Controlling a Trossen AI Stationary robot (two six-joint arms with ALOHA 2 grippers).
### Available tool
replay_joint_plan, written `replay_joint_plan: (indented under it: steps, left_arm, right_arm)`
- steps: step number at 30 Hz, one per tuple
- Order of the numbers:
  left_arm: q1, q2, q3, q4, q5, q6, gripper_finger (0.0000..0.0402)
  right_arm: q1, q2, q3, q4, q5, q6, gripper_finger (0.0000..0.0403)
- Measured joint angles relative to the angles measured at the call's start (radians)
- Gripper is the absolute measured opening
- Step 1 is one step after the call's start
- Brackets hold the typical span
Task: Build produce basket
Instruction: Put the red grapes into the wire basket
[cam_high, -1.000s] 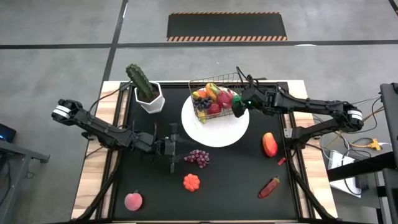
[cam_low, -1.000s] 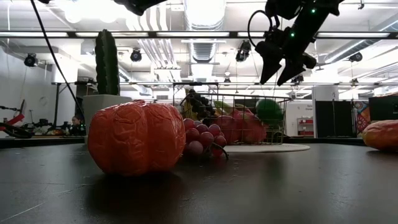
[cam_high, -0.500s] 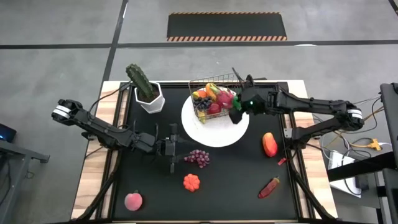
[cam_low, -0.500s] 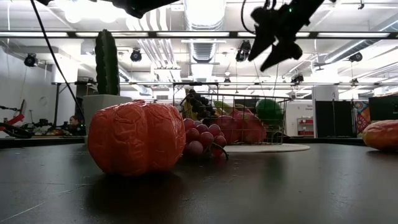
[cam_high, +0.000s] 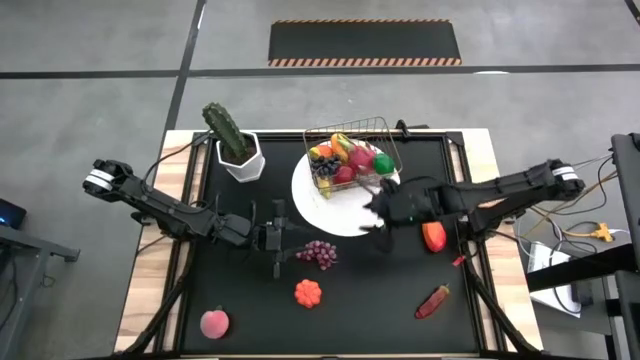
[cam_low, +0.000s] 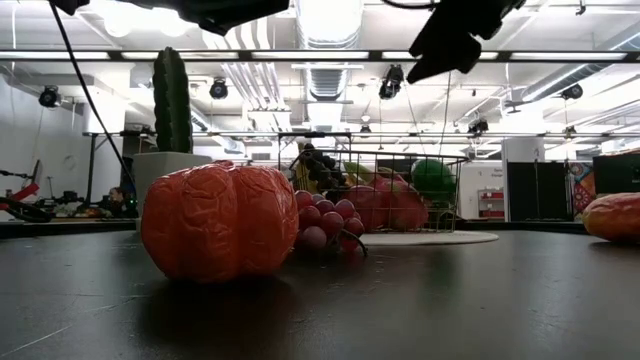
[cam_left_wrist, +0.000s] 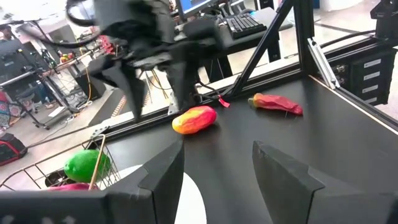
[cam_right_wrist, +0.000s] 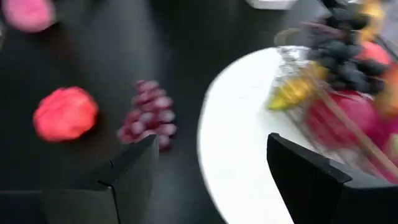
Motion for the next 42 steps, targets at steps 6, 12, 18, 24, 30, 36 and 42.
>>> replay_joint_plan:
  steps: [6, 12, 18, 24, 30, 36, 42]
  left_arm:
    - [0.0, 0.0, -0.002, 0.004, 0.0, 0.0, 0.0173]
    - [0.0, 0.0, -0.003, 0.008, 0.0, 0.0, 0.0173]
    - [0.0, 0.0, -0.007, 0.018, 0.0, 0.0, 0.0173]
    - [0.0, 0.0, -0.008, 0.027, -0.001, 0.0, 0.0173]
    - [0.0, 0.0, -0.008, 0.027, -0.001, 0.0, 0.0173]
    - [0.0, 0.0, -0.008, 0.028, -0.001, 0.0, 0.0173]
    - [0.0, 0.0, -0.008, 0.029, 0.0, 0.0, 0.0173]
  right_arm:
    - [0.094, 0.07, -0.108, 0.298, 0.001, -0.096, 0.0281]
    - [0.126, 0.221, -0.184, 0.581, 0.005, -0.117, 0.0281]
    - [0.132, 0.404, -0.188, 0.667, 0.009, -0.058, 0.0281]
    - [0.131, 0.551, -0.152, 0.71, 0.009, -0.034, 0.0274]
    - [0.124, 0.61, -0.132, 0.758, 0.012, -0.039, 0.0257]
    - [0.119, 0.651, -0.12, 0.809, 0.011, -0.036, 0.0245]
    - [0.105, 0.66, -0.12, 0.826, 0.009, -0.045, 0.0243]
